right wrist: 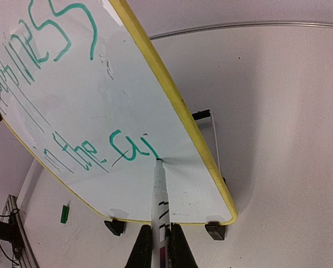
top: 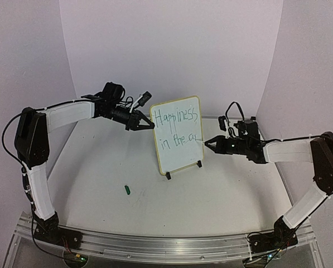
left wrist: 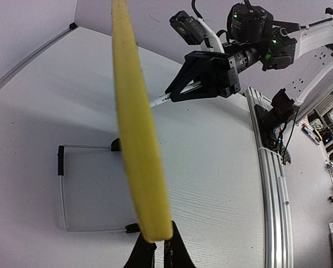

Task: Write a sentence on the whiteboard
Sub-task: Write on the whiteboard with the whiteboard marker without the cap.

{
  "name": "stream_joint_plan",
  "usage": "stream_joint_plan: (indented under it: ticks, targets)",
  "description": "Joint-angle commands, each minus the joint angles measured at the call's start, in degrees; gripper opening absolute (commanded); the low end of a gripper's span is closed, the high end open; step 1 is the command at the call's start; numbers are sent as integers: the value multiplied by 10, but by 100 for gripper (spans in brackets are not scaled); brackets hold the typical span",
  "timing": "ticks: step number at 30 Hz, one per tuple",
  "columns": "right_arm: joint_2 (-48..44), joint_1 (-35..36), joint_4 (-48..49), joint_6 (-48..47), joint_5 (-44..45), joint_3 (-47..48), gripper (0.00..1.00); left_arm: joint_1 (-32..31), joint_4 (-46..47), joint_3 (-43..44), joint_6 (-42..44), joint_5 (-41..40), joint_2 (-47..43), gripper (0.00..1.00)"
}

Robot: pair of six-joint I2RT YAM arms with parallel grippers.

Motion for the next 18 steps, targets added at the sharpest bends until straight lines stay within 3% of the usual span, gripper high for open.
stream_joint_plan:
  ticks: [1, 18]
  targets:
    - [-29, -2, 16, 7, -5, -6, 0, -22, -72, -1, 9, -16, 8, 0]
    - [-29, 0, 20, 3, -13, 30, 0, -22, -73, -1, 9, -16, 9, 0]
